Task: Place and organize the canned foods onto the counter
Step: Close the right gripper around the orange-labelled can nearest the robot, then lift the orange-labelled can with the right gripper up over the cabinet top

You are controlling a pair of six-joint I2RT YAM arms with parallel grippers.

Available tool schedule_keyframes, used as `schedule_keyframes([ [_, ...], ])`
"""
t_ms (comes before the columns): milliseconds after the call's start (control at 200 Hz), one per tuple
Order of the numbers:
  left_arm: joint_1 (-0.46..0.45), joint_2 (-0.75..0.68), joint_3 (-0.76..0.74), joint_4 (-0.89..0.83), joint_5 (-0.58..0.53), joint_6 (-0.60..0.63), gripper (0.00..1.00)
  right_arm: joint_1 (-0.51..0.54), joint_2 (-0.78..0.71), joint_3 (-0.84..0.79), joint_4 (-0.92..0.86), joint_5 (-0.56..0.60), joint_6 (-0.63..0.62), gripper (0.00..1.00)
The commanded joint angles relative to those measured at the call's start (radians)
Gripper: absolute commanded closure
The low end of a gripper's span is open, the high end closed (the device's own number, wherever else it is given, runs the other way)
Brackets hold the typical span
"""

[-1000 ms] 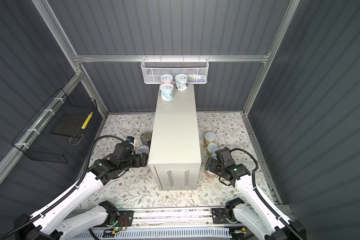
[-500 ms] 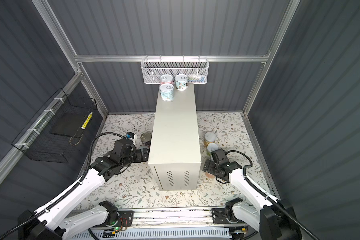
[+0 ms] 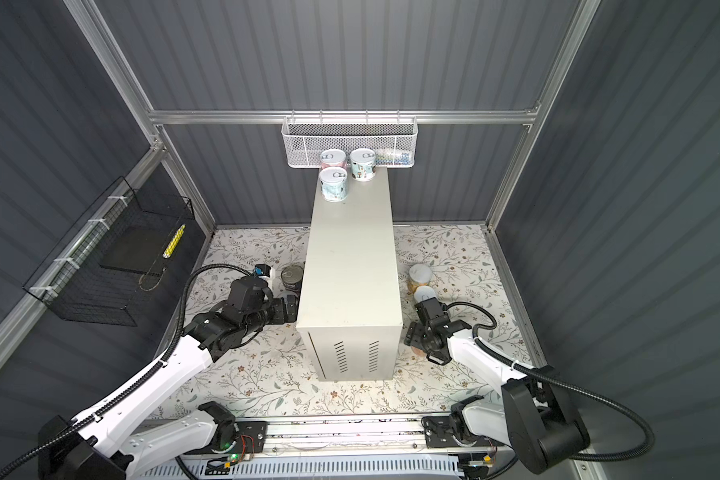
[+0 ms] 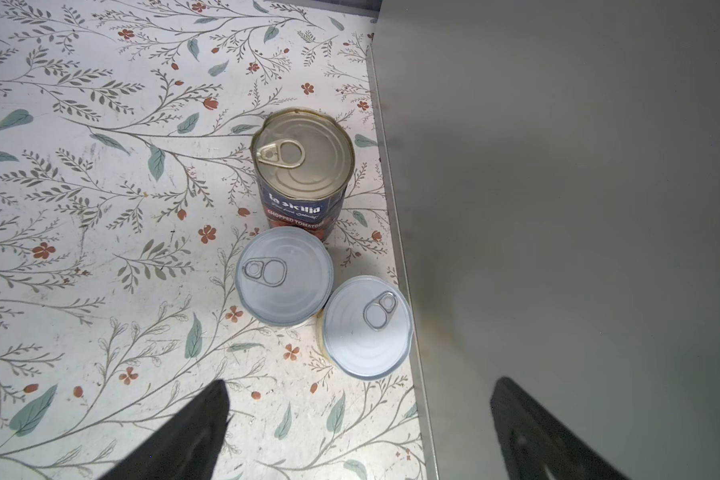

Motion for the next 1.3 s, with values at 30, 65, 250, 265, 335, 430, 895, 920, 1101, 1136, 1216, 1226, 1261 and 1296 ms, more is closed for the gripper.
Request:
schedule_keyframes([
  [30,0.004,0.006,-0.007,0.005,0.008,0.011,0.01,0.002,0.034,-0.002,-0.012,0.0,-0.001,0.33],
  [65,0.004,0.004,-0.006,0.002,0.008,0.013,0.01,0.004,0.033,-0.001,-0.014,-0.003,-0.006,0.42],
  [250,0.004,-0.012,-0.005,-0.013,-0.003,0.02,0.01,0.011,-0.019,0.039,-0.106,-0.005,-0.037,1.0],
  [265,0.004,-0.013,-0.005,-0.015,-0.004,0.02,0.01,0.011,-0.03,0.048,-0.121,-0.007,-0.045,1.0],
  [335,0.004,-0.016,0.001,-0.024,-0.009,0.024,0.01,0.013,-0.09,0.097,-0.211,-0.008,-0.078,1.0],
  [430,0.004,-0.017,0.006,-0.032,-0.009,0.029,0.01,0.013,-0.196,0.185,-0.343,-0.016,-0.138,1.0],
  [895,0.006,-0.013,-0.022,0.005,0.011,0.036,0.01,-0.006,-0.131,1.068,-0.903,-0.074,-0.459,1.0],
  [920,0.006,-0.014,-0.022,0.006,0.012,0.038,0.01,-0.005,-0.118,1.118,-0.921,-0.076,-0.469,1.0],
  [1101,0.006,-0.024,-0.017,0.006,0.01,0.055,0.01,-0.005,0.062,1.449,-1.011,-0.123,-0.543,1.0],
  [1136,0.006,-0.025,-0.017,0.006,0.012,0.057,0.01,-0.004,0.091,1.501,-1.017,-0.15,-0.55,1.0],
  [1216,0.006,-0.029,-0.016,0.004,0.012,0.057,0.01,0.021,0.161,1.601,-1.029,-0.186,-0.559,1.0],
  [1226,0.006,-0.029,-0.016,0.003,0.011,0.056,0.0,0.026,0.169,1.612,-1.032,-0.184,-0.56,1.0],
  [1261,0.006,-0.028,-0.017,0.001,0.01,0.056,0.01,0.049,0.203,1.656,-1.044,-0.17,-0.56,1.0],
  [1296,0.006,-0.028,-0.017,0.004,0.011,0.055,0.01,0.076,0.234,1.703,-1.055,-0.152,-0.562,1.0],
])
